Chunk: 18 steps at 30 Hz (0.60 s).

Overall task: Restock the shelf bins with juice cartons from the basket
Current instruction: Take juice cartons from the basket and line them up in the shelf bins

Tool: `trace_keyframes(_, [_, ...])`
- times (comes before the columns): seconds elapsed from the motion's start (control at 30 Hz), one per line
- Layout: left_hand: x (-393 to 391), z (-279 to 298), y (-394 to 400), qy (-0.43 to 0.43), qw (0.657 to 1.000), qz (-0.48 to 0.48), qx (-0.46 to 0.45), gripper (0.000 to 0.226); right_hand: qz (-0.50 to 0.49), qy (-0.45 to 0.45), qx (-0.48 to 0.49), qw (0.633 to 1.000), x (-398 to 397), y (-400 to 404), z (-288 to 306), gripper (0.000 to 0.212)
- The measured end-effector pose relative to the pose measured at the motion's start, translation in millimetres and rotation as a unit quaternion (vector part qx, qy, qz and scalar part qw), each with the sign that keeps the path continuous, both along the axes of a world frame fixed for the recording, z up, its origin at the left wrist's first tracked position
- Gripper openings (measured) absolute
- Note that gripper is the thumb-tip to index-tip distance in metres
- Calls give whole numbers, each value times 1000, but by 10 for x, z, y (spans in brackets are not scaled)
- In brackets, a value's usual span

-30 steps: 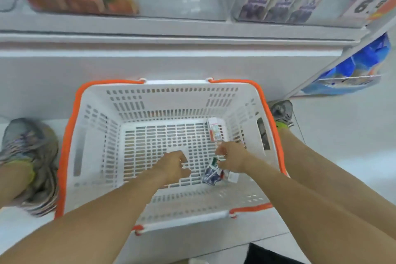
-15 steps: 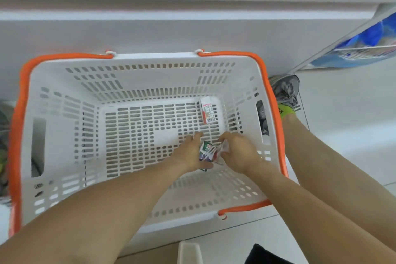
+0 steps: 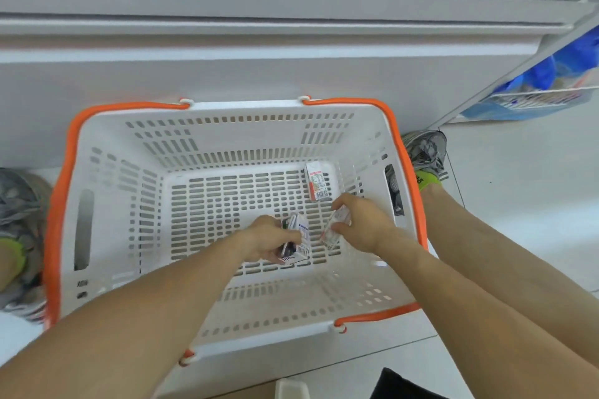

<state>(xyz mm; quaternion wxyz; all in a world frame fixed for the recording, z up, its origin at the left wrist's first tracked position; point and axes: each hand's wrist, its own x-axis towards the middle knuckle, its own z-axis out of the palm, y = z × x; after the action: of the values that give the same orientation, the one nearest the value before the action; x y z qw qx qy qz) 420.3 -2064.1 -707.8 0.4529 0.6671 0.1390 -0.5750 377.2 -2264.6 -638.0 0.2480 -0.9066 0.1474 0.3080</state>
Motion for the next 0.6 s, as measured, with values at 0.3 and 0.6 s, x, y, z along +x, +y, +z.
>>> trace_keyframes(0.3, [460, 1131, 841, 48, 929, 243, -276, 33, 68, 32, 96, 992, 845, 372, 1372, 23])
trace_keyframes(0.6, [497, 2180, 1226, -71, 954, 157, -245, 37, 59, -36, 244, 967, 1157, 966, 2288, 21])
